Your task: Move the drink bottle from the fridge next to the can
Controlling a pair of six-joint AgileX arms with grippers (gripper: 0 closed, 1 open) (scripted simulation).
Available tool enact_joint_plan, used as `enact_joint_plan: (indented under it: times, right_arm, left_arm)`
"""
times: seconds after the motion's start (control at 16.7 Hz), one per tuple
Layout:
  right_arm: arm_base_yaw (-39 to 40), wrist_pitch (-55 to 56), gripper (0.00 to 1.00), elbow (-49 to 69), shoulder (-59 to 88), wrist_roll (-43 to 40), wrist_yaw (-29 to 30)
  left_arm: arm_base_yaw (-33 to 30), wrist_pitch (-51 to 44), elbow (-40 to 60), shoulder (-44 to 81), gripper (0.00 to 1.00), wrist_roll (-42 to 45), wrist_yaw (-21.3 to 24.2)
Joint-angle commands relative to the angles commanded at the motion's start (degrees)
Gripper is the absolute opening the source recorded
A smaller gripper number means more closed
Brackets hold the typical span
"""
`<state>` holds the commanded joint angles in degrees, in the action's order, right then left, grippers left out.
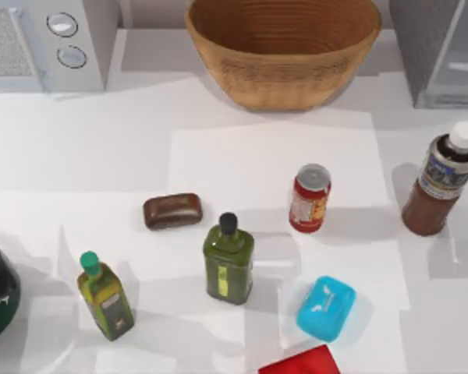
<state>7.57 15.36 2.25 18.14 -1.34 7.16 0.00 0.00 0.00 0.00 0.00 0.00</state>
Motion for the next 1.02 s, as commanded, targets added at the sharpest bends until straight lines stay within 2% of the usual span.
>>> enact_joint_plan:
  times: [0.36, 0.78, 1.02]
  right_arm:
    - [-7.0, -14.5, 1.00, -2.1, -17.1, 1.2, -6.7]
    - [-7.4, -15.3, 1.00, -2.0, -18.0, 1.3, -7.1]
    - [-7.5, -21.5, 1.00, 2.0, -22.7, 1.1, -7.0]
  left_arm:
    - [0.0, 0.0, 0.0, 0.0, 1.00, 0.0, 0.0]
    - [0.0, 0.0, 0.0, 0.0, 1.00, 0.0, 0.0]
    - [0.0, 0.0, 0.0, 0.0, 1.00, 0.0, 0.0]
